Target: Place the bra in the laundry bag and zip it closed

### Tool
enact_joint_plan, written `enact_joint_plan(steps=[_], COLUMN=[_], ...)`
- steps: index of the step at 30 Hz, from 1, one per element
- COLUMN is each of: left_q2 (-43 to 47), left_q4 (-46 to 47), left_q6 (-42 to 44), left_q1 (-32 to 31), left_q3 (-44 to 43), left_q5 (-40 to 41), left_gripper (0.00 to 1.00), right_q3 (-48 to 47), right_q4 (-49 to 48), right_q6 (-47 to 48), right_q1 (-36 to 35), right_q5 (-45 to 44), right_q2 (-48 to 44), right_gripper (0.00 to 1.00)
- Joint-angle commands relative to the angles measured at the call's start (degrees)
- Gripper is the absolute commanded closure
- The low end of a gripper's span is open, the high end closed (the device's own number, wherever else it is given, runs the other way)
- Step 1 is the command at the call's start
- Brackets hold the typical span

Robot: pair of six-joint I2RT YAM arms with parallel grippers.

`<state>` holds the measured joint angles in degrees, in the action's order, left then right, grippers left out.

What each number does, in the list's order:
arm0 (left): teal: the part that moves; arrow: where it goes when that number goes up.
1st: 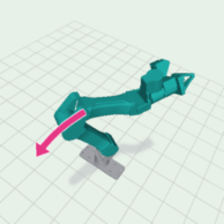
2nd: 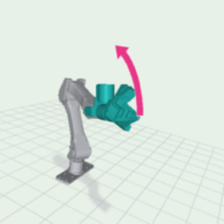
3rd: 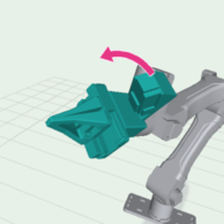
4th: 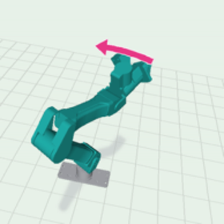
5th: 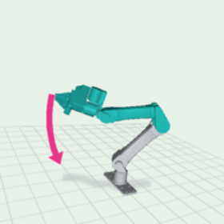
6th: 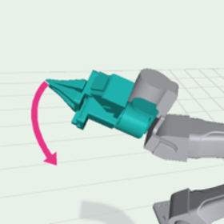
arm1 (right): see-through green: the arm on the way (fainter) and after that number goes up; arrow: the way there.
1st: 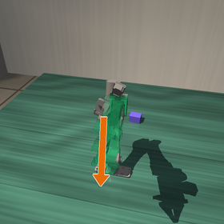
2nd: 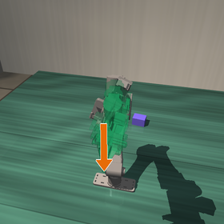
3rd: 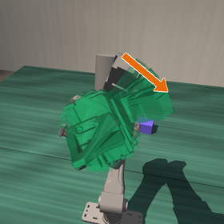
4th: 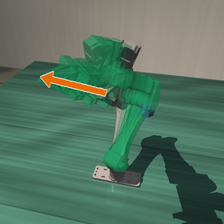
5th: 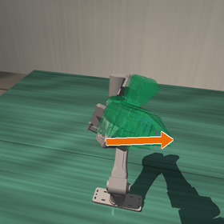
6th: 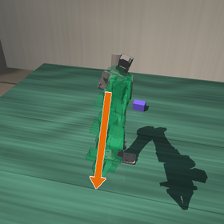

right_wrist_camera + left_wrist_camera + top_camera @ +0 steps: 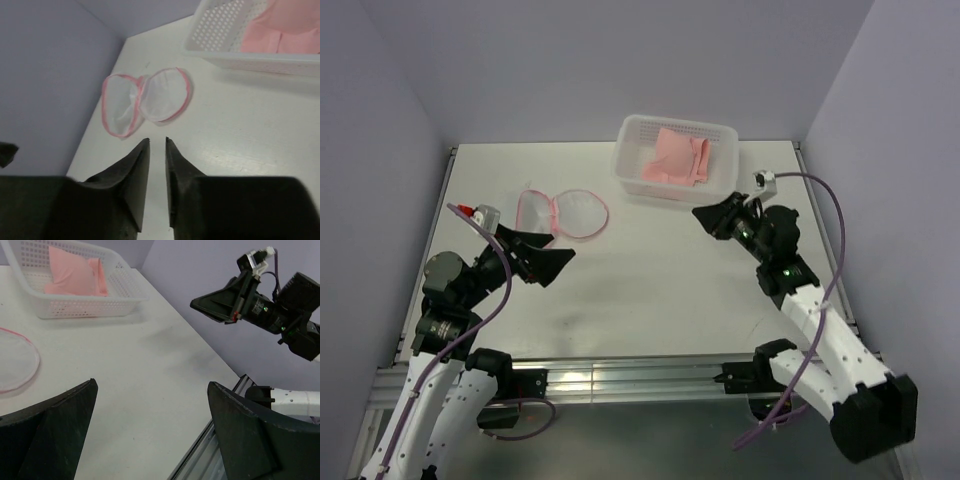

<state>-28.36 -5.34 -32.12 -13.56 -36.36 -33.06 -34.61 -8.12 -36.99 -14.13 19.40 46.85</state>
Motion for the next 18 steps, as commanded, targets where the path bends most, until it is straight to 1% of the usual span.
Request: enact_joint_plan(steps=[1,2,3,4,7,10,13,15,16,17,18], left_q2=[0.5,0.5,0.5,0.4,0.4,0.7,0.8,0.7,0.2,-0.2,-0.7], left_q4=[0.0,-0.3,-0.5,-1.2,-2.0,-2.4,-2.6,-3.2,-3.6,-4.3,-6.3], left_q6=[2.0,2.1,2.2,2.5,2.9,3.3,3.1,2.9,2.6,2.2,1.9], left_q1=[0.1,0.1,0.1,0.1,0.0,0.0,0.0,0.0,0.0,0.0,0.0], left_q3=[-2.1,-2.2,-2.3,-2.5,-2.8,-2.9,-2.8,-2.8,-2.9,-3.0,-3.2], left_q5=[0.9,1.0,1.6,2.0,3.0,4.2,5.7,8.0,9.6,14.4,17.1], left_gripper=[0.01,0.01,0.01,0.01,0.01,0.01,0.01,0.01,0.01,0.01,0.01], right_q3=[-9.2,-10.7,-12.3,-15.3,-18.8,-20.4,-21.1,-22.3,-23.0,-22.9,-22.8], right_q4=[-3.9,-3.6,-3.3,-2.9,-3.1,-4.0,-5.2,-4.0,-3.5,-4.4,-4.6], right_q6=[4.5,4.7,5.0,6.0,7.5,8.8,9.6,9.8,9.6,9.7,10.7], right_q1=[-2.7,-3.0,-3.1,-3.1,-3.2,-3.2,-3.2,-3.4,-3.8,-5.7,-7.2], right_q5=[-9.1,-10.3,-11.5,-12.8,-16.0,-16.6,-15.3,-14.0,-13.7,-12.6,-10.9], right_q2=[7.3,11.9,14.0,18.2,23.8,26.1,27.7,28.7,29.3,29.6,29.8], right_gripper=[0.76,0.79,0.86,0.94,1.00,1.00,1.00,1.00,1.00,1.00,1.00])
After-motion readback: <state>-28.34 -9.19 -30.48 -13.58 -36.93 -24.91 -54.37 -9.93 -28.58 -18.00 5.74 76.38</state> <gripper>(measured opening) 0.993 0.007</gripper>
